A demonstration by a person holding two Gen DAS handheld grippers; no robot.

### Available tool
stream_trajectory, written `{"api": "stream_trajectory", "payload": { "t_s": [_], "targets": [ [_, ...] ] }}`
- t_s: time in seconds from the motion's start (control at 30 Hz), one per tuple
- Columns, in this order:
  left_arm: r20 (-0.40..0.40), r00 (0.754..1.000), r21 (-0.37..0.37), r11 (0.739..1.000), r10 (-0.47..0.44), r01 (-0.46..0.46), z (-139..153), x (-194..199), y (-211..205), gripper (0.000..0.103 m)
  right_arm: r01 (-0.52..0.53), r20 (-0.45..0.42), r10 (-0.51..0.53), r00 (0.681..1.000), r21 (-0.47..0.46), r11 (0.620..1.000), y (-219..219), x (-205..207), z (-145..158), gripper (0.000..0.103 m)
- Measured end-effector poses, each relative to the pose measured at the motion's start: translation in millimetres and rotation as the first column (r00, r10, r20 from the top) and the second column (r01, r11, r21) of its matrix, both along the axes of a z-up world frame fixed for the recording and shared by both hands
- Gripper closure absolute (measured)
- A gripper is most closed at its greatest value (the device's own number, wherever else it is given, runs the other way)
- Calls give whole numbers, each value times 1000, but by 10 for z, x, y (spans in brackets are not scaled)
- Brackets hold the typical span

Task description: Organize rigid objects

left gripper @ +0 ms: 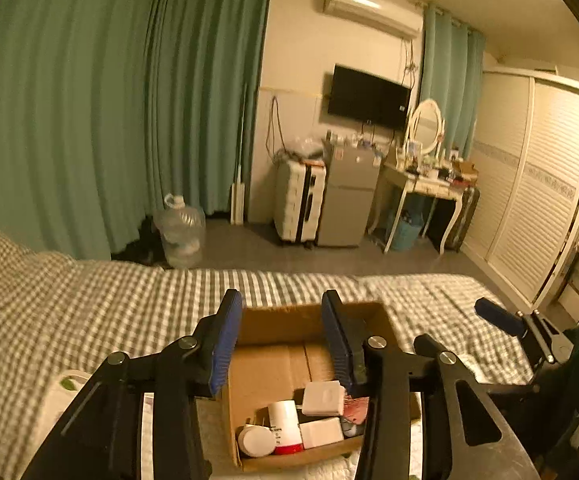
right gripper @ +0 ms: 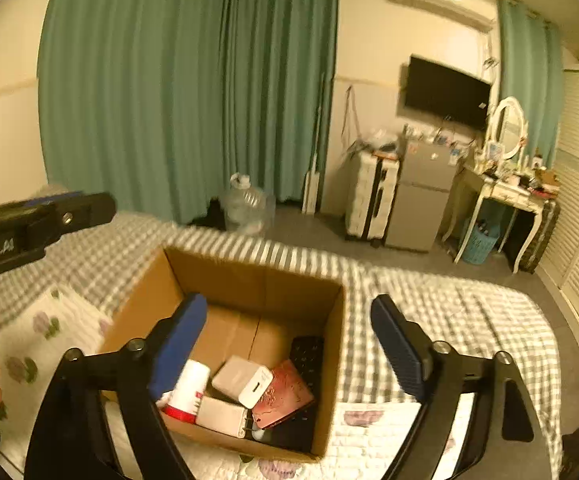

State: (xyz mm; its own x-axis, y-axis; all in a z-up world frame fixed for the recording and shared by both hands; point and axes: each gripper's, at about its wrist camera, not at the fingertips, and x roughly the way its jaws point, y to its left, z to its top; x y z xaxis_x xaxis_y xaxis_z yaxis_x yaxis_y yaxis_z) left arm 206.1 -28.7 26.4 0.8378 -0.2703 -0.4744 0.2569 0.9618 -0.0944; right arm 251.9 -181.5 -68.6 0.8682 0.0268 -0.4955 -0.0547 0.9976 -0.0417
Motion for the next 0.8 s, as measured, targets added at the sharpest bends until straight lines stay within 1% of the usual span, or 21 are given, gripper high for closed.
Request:
{"api": "stream_trajectory", "payload": {
  "t_s": [0.1, 0.13, 0.17, 0.23, 0.3, 0.33, 0.43, 0.53, 0.67, 0.8],
  "targets": [
    [36, 999, -1, 1000, 17, -17, 210, -197, 36, 52, 10, 69, -10, 998, 5, 1000, -10, -233, 338, 11],
    [52, 998, -3, 1000, 30, -30, 306, -293, 59, 47, 11, 87, -11, 996, 4, 1000, -11, -303, 434, 10],
    [62, 997, -12, 999, 37, -37, 365, -364, 77, 44, 6, 108, -6, 994, 2, 1000, -3, -388, 533, 9],
    [75, 997, -54, 998, 34, -30, 511, -523, 151, 43, 11, 139, -11, 990, -2, 1000, 29, -572, 704, 7],
    [87, 996, -73, 997, 27, -21, 635, -670, 207, 43, 15, 172, -14, 985, -4, 1000, 39, -772, 872, 3],
    [101, 994, -65, 998, 33, -27, 691, -751, 220, 42, 17, 188, -16, 982, -2, 1000, 44, -862, 943, 0],
    [160, 985, -19, 998, 55, -53, 814, -1009, 224, 42, 18, 237, -25, 971, 30, 999, 45, -1154, 1161, 0],
    [232, 971, 27, 997, 62, -71, 908, -1315, 182, 41, 9, 259, -27, 965, 67, 998, 25, -1418, 1277, 0],
    [283, 958, 42, 997, 52, -66, 928, -1635, 159, 41, 20, 282, -42, 958, 81, 996, 35, -1763, 1374, 0],
    [317, 948, 61, 997, 31, -53, 863, -1864, 122, 41, 24, 306, -48, 951, 82, 996, 45, -2054, 1403, 0]
  ]
}}
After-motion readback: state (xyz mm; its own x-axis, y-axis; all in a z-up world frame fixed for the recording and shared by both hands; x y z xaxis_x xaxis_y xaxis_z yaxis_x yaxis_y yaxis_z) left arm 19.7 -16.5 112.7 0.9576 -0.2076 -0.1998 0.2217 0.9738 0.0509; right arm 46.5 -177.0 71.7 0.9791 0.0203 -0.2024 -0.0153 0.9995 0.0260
